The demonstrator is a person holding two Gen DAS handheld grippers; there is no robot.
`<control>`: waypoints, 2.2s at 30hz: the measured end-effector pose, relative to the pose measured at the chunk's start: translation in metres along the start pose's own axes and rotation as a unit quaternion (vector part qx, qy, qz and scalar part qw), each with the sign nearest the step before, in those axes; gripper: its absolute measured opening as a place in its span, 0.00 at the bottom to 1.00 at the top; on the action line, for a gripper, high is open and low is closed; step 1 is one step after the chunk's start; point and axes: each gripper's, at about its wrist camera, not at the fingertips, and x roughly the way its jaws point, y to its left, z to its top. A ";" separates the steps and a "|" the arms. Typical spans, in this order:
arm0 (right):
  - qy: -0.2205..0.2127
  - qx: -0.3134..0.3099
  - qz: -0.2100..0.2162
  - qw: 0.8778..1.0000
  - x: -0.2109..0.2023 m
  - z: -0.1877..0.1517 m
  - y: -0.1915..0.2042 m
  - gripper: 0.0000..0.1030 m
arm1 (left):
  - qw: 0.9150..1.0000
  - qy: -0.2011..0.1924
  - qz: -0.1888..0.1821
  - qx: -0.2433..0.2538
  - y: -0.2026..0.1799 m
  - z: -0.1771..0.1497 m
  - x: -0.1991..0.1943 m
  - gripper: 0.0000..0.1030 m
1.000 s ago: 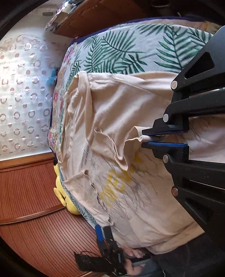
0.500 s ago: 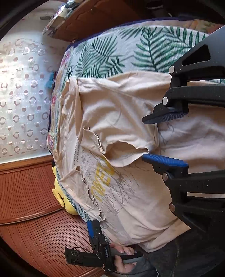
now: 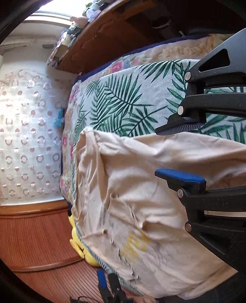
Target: Fold small clothes
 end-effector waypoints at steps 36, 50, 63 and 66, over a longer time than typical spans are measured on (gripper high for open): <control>0.005 0.015 -0.011 1.000 0.014 -0.003 -0.007 0.47 | 0.998 0.045 -0.045 0.010 -0.046 0.034 0.073 0.04; 0.005 0.014 -0.011 1.000 0.015 -0.003 -0.007 0.47 | 0.999 0.042 -0.002 -0.024 -0.014 0.003 0.048 0.08; 0.006 0.014 -0.010 1.000 0.016 -0.004 -0.007 0.47 | 0.998 -0.014 0.028 -0.060 0.029 0.000 0.010 0.84; 0.006 0.014 -0.011 1.000 0.016 -0.004 -0.007 0.47 | 0.996 -0.018 0.052 -0.068 0.036 -0.004 0.004 0.84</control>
